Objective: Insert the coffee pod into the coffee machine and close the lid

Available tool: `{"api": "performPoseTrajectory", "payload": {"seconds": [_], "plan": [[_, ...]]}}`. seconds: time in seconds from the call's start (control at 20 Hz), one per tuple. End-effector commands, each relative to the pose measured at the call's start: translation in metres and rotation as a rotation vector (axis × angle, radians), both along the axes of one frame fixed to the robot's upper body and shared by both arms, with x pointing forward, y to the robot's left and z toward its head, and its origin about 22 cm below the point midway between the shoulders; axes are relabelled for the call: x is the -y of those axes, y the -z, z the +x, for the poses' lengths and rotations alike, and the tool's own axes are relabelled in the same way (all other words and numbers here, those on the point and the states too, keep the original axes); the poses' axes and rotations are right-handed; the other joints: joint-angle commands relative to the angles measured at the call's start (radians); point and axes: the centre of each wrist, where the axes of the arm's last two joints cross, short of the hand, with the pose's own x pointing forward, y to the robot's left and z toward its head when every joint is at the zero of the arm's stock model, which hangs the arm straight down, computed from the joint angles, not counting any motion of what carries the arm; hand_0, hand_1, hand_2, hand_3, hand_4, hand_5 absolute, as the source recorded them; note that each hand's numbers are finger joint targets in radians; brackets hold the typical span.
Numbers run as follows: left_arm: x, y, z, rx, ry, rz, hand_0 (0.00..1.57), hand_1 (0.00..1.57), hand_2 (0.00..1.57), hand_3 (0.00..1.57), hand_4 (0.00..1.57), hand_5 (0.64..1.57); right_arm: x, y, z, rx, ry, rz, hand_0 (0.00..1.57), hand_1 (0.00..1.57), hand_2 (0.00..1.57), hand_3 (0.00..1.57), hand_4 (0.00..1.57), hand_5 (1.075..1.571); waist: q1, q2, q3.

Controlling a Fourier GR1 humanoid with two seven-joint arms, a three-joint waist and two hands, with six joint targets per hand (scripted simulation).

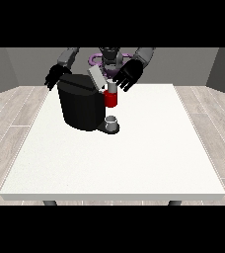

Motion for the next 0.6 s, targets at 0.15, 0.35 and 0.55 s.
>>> {"api": "performPoseTrajectory", "payload": {"seconds": [0.15,0.35,0.55], "plan": [[0.019,0.020,0.001,-0.061,0.034,0.000,1.26,1.26,1.30,1.21,0.51,1.571,0.016,0.013,-0.006,-0.044,0.030,0.024,0.00,0.00,0.00,0.00,0.53,1.571,0.009,-0.040,0.0001],[0.025,0.013,0.002,-0.009,0.032,0.000,1.18,1.18,1.25,1.18,0.49,1.571,0.003,0.005,0.000,0.000,0.032,0.033,0.00,0.00,0.00,0.00,0.51,1.571,0.014,0.005,0.0001],[0.008,-0.005,0.003,0.031,0.012,0.019,1.20,1.20,1.27,1.20,0.50,1.571,-0.007,-0.011,0.002,0.029,0.022,0.021,0.00,0.00,0.00,0.00,0.51,1.571,-0.007,0.042,-0.0002]]}}
